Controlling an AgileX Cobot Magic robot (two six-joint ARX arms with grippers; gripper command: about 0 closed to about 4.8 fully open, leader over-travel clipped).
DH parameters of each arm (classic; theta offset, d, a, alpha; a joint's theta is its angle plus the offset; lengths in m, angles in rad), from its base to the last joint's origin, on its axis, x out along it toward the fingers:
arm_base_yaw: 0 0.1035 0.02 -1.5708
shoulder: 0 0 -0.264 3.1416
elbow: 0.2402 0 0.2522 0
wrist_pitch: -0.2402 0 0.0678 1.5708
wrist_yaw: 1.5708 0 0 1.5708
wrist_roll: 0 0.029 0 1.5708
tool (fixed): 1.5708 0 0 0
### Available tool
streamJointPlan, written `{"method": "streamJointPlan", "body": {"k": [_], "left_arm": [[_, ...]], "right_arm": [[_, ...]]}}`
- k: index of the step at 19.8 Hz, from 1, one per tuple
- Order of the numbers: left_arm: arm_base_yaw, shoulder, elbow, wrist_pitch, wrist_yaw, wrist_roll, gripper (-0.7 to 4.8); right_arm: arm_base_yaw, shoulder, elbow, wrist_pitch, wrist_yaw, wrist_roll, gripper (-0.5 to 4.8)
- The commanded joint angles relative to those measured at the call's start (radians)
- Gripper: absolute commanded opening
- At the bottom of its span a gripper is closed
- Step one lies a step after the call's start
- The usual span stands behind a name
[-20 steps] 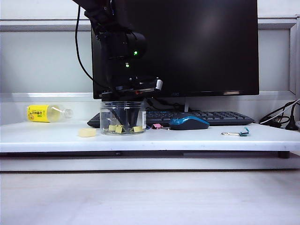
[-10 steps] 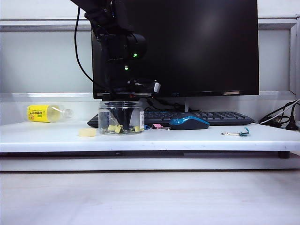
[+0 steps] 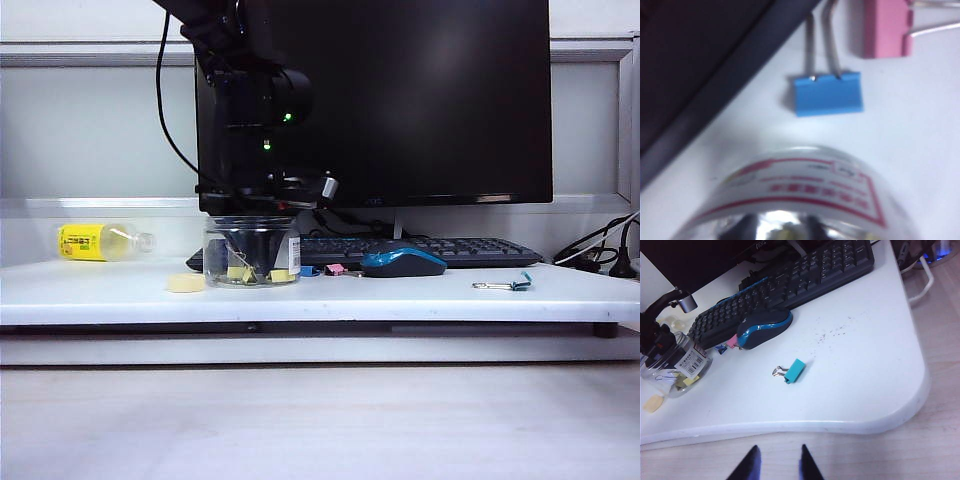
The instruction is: Take the clips out of the round transparent plastic box and place them on the table.
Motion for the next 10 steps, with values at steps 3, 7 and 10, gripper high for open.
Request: {"method": "streamJointPlan", "body": {"k": [3, 7, 10], "left_arm": [[0.002, 0.038, -0.023, -0.032, 0.019, -0.008, 1.33], [0.001, 0.045, -0.023, -0.021, 0.091, -0.02, 0.89], [0.0, 0.076, -0.023, -0.021, 0.153, -0.027, 0.79]], "right_arm": [[0.0, 0.0, 0.002, 0.004, 0.0, -0.005, 1.07], [0.0, 0.0, 0.002, 0.004, 0.0, -0.005, 1.07], [0.0, 0.0, 0.002, 0.004, 0.0, -0.005, 1.07]]}}
